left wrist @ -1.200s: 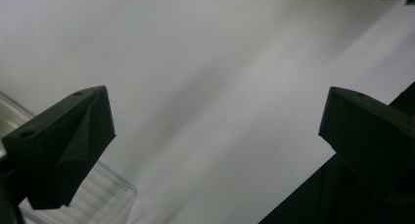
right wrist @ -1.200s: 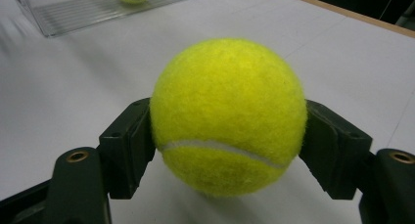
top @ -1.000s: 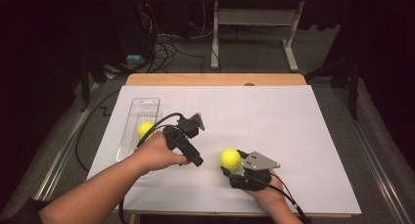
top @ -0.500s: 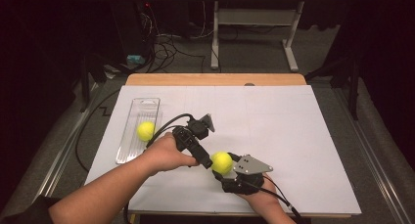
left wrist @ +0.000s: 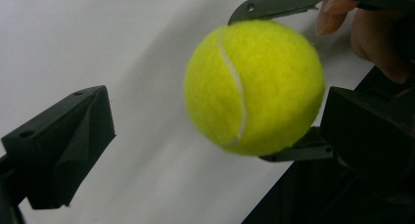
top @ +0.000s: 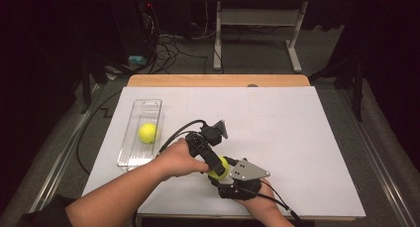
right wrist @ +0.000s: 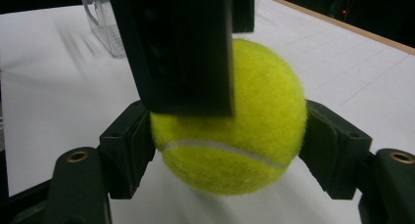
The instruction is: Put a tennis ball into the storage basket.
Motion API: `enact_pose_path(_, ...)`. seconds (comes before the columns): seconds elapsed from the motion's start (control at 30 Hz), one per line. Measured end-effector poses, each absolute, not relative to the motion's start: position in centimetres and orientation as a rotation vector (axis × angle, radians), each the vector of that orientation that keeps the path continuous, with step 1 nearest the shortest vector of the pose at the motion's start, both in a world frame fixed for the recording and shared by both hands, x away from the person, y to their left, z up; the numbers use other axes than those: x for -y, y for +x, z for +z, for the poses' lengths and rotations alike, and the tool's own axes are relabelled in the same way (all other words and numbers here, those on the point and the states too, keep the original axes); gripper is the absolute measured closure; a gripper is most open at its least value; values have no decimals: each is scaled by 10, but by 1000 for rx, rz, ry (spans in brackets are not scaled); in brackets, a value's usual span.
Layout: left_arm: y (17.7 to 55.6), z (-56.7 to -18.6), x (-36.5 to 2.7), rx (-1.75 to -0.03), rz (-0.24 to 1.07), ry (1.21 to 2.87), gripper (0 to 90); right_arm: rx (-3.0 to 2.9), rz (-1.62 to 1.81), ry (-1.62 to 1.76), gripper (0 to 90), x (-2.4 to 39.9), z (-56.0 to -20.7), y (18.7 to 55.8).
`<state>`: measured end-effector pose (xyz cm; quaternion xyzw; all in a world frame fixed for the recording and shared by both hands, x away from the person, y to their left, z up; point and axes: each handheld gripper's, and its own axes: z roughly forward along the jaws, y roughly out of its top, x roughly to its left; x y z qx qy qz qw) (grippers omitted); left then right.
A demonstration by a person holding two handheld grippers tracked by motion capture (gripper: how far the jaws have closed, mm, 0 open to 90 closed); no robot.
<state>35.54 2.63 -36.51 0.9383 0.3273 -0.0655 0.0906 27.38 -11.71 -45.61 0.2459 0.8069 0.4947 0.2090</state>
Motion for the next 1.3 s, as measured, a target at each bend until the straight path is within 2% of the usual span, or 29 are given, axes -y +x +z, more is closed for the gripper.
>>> enact_pose_path(0.23, 354, -373, -20, -951, -239, 2793, 71, -2241, 1385, 684, 275, 116, -455, 273)
enact_pose_path(0.47, 353, -375, -19, -921, -279, 2786, 249, -2244, 1378, 697, 274, 117, -454, 274)
enact_pose_path(0.73, 352, -374, -18, -931, -253, 2785, 261, -2240, 1400, 712, 255, 118, -455, 276)
enact_pose_path(0.93, 356, -369, -24, -958, -227, 2773, 262, -2244, 1399, 723, 67, 119, -458, 279)
enact_pose_path(1.07, 359, -367, -30, -978, -211, 2767, 262, -2262, 1401, 757, 8, 125, -459, 281)
enact_pose_path(1.3, 365, -364, -43, -1028, -193, 2760, 262, -2217, 1375, 801, 0, 148, -460, 285)
